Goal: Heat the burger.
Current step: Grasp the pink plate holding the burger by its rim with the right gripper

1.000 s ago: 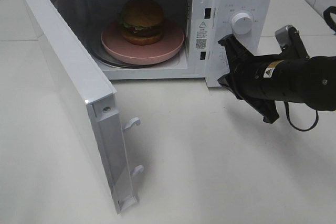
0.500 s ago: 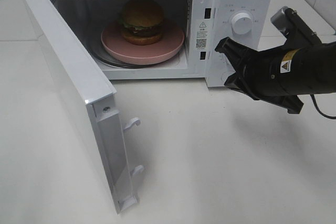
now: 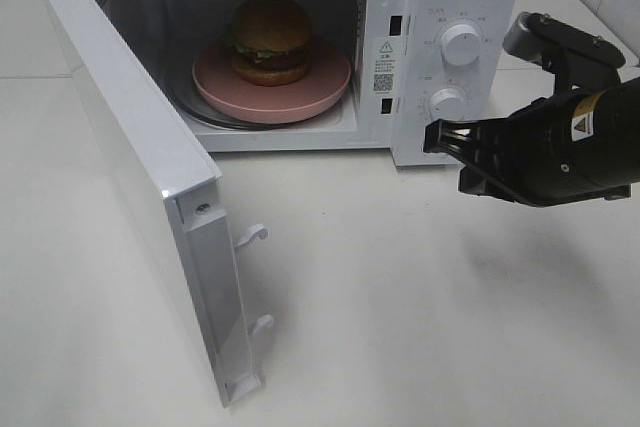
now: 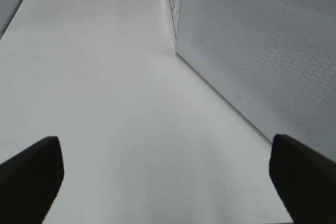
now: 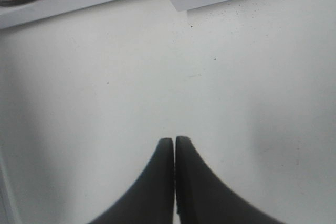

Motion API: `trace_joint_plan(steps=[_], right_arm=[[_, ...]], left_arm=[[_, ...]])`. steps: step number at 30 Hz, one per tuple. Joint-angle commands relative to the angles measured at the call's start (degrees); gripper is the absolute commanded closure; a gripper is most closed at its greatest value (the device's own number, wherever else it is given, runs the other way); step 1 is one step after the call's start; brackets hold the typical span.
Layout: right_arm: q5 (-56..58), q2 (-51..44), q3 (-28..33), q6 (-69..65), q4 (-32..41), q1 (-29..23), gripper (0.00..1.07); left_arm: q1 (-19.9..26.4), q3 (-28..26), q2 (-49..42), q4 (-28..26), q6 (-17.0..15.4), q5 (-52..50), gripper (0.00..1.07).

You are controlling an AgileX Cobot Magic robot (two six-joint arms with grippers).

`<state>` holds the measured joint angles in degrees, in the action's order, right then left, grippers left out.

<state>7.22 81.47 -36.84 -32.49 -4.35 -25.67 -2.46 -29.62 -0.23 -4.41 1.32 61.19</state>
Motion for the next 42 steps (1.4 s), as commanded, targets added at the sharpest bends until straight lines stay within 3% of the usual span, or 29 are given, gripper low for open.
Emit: trace_joint_plan(steps=[1, 10, 24, 32, 42], right_arm=[[4.4, -0.9, -1.0, 5.5, 0.1, 0.1, 1.06], [18.6, -0.9, -8.9, 21.5, 0.1, 0.1, 1.06], [22.1, -0.9, -17.9, 47.7, -0.1, 0.1, 1.03], [20.1, -0.9, -18.3, 69.9, -0.1, 0.1, 1.0], [17.6, -0.9, -18.3, 86.4, -0.1, 0.1, 0.98]], left_arm=[[0.1, 0.1, -1.0, -0.5, 0.0, 0.1, 0.06], [0.1, 0.1, -1.0, -0.5, 0.0, 0.1, 0.06], [0.1, 0.1, -1.0, -0.5, 0.0, 0.1, 0.06], [0.1, 0.1, -1.0, -0.5, 0.0, 0.1, 0.06], [0.1, 0.1, -1.0, -0.5, 0.0, 0.1, 0.06]])
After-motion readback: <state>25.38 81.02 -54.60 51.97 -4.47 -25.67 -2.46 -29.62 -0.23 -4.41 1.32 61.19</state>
